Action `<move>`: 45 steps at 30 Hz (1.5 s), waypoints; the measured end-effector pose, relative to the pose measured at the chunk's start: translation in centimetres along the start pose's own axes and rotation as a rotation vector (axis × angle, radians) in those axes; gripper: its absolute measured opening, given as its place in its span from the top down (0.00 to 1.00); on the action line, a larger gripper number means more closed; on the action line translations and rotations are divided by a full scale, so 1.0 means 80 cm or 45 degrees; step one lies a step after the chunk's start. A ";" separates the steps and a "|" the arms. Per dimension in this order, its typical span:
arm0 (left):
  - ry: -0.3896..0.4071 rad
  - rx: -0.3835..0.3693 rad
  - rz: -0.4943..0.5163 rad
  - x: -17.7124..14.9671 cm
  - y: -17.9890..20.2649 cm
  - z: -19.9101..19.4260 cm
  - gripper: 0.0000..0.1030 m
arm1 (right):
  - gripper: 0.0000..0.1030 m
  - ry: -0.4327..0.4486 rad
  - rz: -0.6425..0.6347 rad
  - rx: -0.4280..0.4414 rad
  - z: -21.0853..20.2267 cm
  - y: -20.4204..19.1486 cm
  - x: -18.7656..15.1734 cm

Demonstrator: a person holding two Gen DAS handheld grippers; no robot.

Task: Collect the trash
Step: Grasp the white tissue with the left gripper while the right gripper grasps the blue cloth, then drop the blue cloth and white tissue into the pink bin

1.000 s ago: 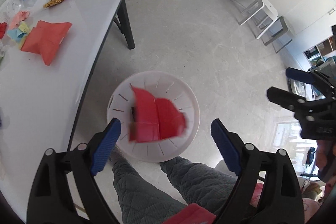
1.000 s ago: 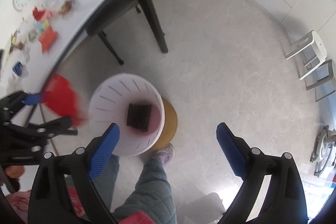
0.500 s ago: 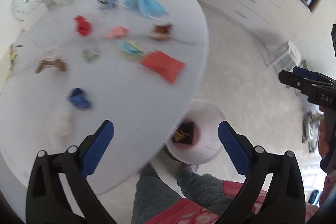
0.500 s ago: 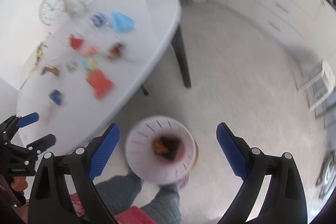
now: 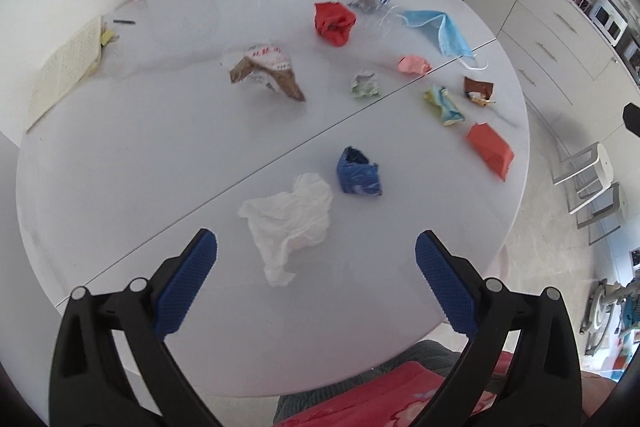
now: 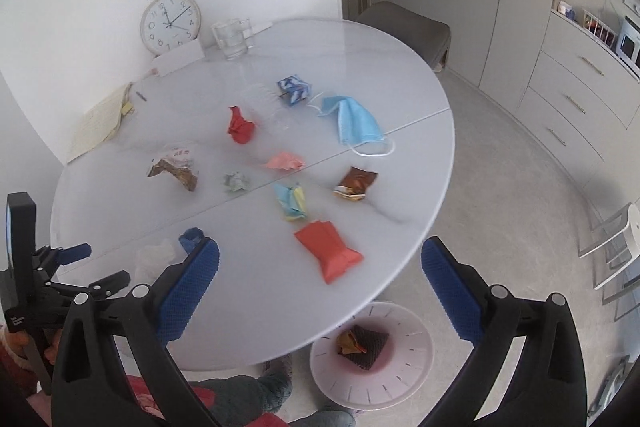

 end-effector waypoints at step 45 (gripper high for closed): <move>-0.006 -0.057 0.057 0.044 -0.074 0.009 0.83 | 0.74 -0.418 -0.227 0.303 0.233 -0.203 -0.023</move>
Point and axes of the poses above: each gripper's, at about its wrist camera, not at the fingertips, and z roughly the way its jaws point, y to its right, x to its top, the point moved 3 cm from there along z, roughly the way its jaws point, and after that the axes turned 8 degrees about -z, right-handed, at the moved point
